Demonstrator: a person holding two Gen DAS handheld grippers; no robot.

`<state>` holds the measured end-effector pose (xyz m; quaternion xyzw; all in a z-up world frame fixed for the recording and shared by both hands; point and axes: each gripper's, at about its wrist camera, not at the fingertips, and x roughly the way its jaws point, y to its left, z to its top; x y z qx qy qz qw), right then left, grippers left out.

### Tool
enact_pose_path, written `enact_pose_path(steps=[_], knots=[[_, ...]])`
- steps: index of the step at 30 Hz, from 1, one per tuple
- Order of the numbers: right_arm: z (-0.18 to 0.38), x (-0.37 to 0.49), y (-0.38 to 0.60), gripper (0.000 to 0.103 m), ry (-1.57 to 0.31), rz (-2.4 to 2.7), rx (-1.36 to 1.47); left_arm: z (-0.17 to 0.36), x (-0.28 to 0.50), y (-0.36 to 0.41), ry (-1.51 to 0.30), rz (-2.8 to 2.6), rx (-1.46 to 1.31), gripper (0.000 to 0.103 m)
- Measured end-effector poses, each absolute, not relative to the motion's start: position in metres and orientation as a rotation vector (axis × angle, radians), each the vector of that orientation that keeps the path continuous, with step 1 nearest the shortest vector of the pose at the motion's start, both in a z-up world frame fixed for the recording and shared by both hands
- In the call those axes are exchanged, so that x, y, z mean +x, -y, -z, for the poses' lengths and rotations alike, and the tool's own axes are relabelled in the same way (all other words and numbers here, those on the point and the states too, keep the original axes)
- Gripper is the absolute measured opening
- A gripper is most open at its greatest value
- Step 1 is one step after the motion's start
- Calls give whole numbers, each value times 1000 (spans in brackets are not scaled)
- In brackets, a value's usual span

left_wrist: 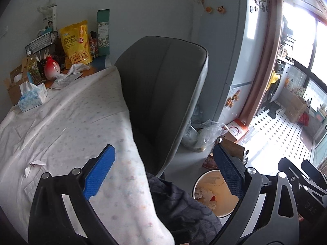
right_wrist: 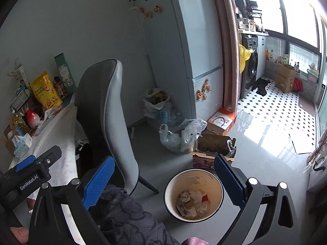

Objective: Collect trash
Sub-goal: 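Move both tools back over the table toward the white paper pieces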

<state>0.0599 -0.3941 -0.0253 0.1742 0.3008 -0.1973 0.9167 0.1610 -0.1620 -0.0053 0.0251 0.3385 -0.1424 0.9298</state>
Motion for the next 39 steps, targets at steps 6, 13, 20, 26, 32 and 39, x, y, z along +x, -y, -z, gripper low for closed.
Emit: enact_pose_path(steps=[6,13,20,26,32,39], knots=[[7,53,344,95,-594,348,304,-3,150,117,-668,250,11,96],[-6,42,297,95,-582,287,275,-10,131,68,-633,205,-28,97],[-14,39,249,95,-586,200,237,-14,116,16,-615,138,-68,97],[-15,42,209,95,-596,128,203,-13,107,-27,-609,66,-94,97],[-8,58,165,95,-626,51,178,-7,97,-78,-614,-28,-123,97],[1,71,112,95,-662,-45,134,1,92,-130,-611,-122,-183,97]])
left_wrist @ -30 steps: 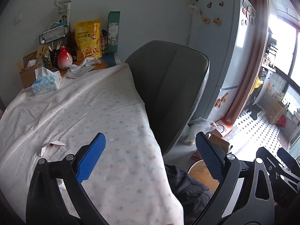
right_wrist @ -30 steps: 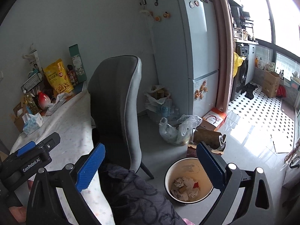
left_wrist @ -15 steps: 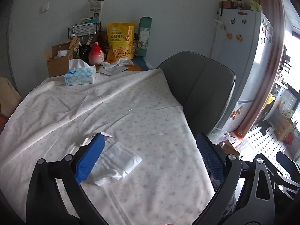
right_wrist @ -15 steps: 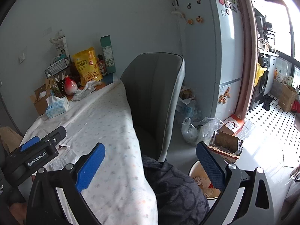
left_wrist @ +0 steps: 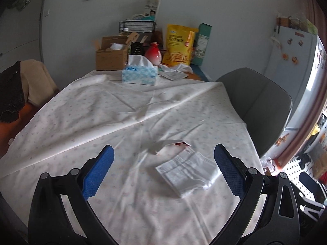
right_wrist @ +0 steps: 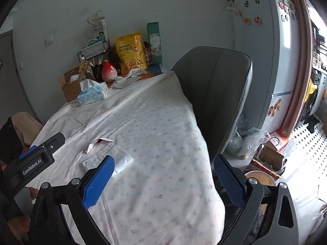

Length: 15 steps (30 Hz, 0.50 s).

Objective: Collect trash
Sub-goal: 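Move both tools back over the table toward the white paper pieces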

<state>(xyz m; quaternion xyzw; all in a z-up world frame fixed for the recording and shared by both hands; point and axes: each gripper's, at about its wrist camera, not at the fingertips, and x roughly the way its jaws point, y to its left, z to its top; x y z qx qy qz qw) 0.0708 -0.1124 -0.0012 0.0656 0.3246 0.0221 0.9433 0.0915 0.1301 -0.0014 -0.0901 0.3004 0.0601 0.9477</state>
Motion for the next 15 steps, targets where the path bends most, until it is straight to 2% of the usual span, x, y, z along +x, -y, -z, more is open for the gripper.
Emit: enact_pose_path(steps=[5,12,15], knots=[[8,81,91,95,-687,-98,117,12,98,-145,-634,-150,-191,97],[25,106,86,87,-739,-134,134,33,118,-149,-689,-165,-195,97],[31,115,87,87,-754,-129,137,40,131,-147,-715,-156,-189,92]])
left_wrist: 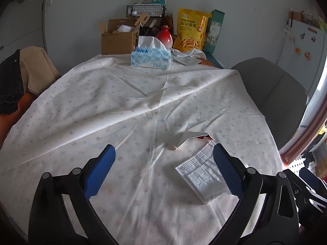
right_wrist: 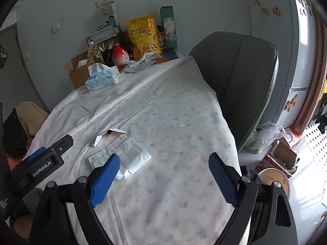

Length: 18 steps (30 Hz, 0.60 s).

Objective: Collect trash
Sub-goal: 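Move both tools back over the table toward the white paper pieces, then grasp the grey folded paper with the left tool while the right tool grasps the white mask wrapper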

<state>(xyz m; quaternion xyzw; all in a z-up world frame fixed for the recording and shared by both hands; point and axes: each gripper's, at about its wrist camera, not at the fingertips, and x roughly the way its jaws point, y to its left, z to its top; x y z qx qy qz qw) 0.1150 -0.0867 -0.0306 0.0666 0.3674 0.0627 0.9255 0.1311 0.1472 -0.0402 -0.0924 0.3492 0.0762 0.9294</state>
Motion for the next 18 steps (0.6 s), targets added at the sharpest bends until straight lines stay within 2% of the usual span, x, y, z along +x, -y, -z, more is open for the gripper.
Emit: enact_pose_path(steps=[2,5,18], knots=[[34,120,88,87,-760,-122,138,46,141,-145,-738,-148,-189,86],[39,130,92,87,-774,-109,145,52,158,-141,-768,-129,-179,82],[57,172,100,87,-818,-79,154,73,211,-118,-839,-67,-147,82]])
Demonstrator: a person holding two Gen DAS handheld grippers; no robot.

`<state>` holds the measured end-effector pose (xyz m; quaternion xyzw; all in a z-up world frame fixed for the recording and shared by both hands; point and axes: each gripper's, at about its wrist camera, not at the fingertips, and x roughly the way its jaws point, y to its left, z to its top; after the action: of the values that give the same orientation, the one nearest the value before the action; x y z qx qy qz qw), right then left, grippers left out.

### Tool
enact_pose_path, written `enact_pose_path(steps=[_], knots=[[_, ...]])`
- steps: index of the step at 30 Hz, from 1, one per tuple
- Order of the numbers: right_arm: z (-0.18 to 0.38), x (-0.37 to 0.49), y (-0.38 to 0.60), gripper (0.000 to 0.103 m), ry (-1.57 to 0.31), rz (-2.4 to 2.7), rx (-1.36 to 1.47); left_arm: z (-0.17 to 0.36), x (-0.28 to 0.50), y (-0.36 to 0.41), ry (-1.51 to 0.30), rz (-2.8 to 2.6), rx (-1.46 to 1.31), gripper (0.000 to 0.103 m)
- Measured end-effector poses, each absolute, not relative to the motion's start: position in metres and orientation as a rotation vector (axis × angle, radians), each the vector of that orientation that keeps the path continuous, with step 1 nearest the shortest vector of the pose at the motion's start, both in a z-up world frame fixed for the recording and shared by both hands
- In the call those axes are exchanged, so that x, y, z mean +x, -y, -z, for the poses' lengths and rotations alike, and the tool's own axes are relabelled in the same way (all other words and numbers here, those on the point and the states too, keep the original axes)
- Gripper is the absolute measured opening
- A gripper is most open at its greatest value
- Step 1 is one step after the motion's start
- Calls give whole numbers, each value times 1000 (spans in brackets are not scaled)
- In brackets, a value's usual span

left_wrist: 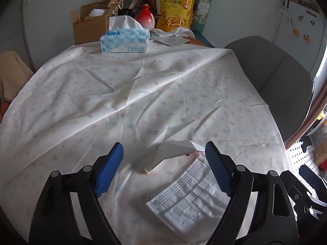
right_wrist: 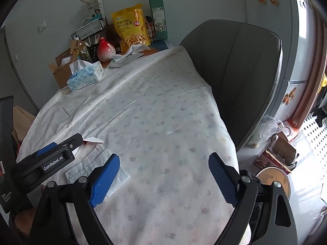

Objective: Collect trash
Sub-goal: 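Grasp the grey folded paper with the left tool while the right tool grasps the white mask wrapper, then carry the folded paper and mask wrapper in both tools over the beige bucket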

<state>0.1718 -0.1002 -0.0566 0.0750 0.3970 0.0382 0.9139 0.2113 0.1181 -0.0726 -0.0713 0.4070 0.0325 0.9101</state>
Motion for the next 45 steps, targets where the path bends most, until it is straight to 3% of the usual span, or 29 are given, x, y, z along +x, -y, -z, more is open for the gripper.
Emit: enact_pose_path(steps=[9,13,15,26,35,39,41,43,45], knots=[[70,187,107,87,-852,-79,167,87,231,-109,-882,-64,-150,81],[72,189,106,87,-859,-82,160,88,232,-113,-888,-66,-162,48],[71,188,105,87,-856,-81,157,87,230,-117,-886,-43,-183,42],[61,172,62,86,-836,-139,99,70,190,-156,-808,-84,-241,40],[71,162,22,79,-872,-211,64,69,165,-195,-793,-183,-249,40],[82,162,10,70,-914,-236,53,72,159,-202,-803,-197,-242,40],[87,162,6,59,-927,-241,32,75,159,-202,-811,-194,-243,40],[86,160,6,21,-921,-246,19,75,160,-199,-812,-188,-244,40],[87,162,10,10,-933,-265,37,74,162,-194,-809,-176,-239,40]])
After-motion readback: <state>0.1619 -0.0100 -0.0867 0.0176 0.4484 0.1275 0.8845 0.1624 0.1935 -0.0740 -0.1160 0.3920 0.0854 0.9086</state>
